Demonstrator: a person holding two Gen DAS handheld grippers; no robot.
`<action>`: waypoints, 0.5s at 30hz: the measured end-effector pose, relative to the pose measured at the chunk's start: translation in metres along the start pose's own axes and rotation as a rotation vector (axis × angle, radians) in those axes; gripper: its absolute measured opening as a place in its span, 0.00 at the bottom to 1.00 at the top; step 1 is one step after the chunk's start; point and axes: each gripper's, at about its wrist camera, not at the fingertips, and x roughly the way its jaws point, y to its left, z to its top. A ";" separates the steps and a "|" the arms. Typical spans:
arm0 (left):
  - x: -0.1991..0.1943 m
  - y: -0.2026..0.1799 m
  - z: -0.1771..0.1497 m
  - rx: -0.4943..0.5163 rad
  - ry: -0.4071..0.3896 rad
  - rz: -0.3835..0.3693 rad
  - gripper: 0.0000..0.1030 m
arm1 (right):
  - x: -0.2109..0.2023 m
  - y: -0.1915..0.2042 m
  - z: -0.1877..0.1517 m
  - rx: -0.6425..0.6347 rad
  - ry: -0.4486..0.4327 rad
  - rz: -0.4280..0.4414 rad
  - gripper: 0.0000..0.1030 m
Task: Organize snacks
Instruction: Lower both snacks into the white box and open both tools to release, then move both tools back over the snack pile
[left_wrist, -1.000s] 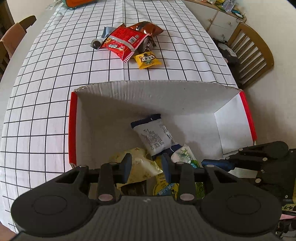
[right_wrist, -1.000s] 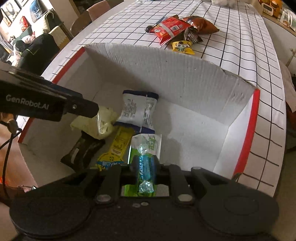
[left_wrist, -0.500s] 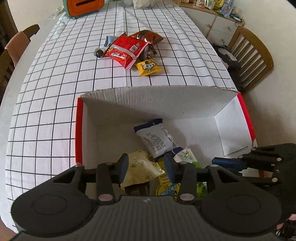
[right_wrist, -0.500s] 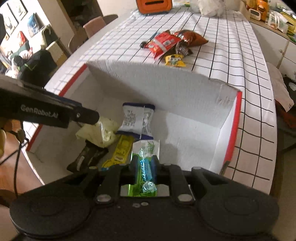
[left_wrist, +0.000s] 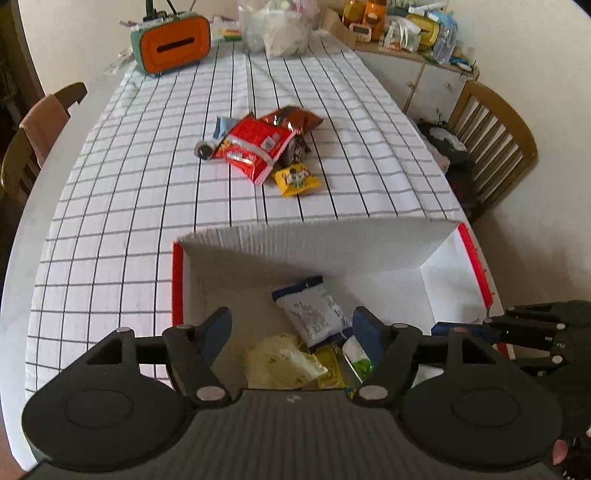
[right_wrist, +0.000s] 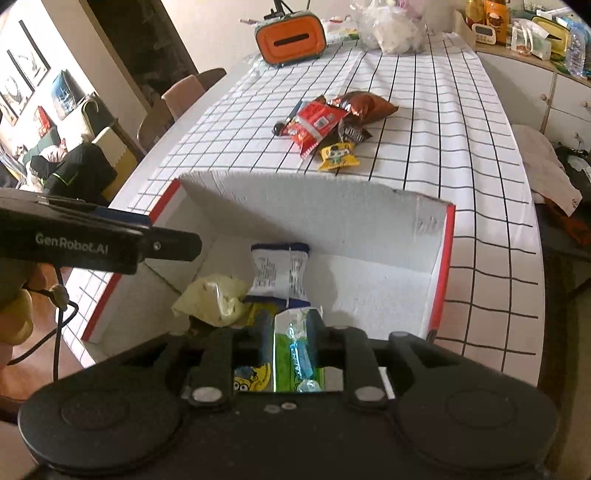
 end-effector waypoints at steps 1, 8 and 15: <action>-0.002 0.001 0.002 -0.001 -0.009 0.000 0.74 | -0.001 0.001 0.001 0.002 -0.007 0.002 0.29; -0.008 0.016 0.022 -0.017 -0.048 0.015 0.77 | -0.007 0.005 0.009 -0.003 -0.056 -0.004 0.98; -0.011 0.041 0.064 -0.044 -0.096 0.025 0.77 | -0.019 0.012 0.046 -0.039 -0.096 -0.059 0.99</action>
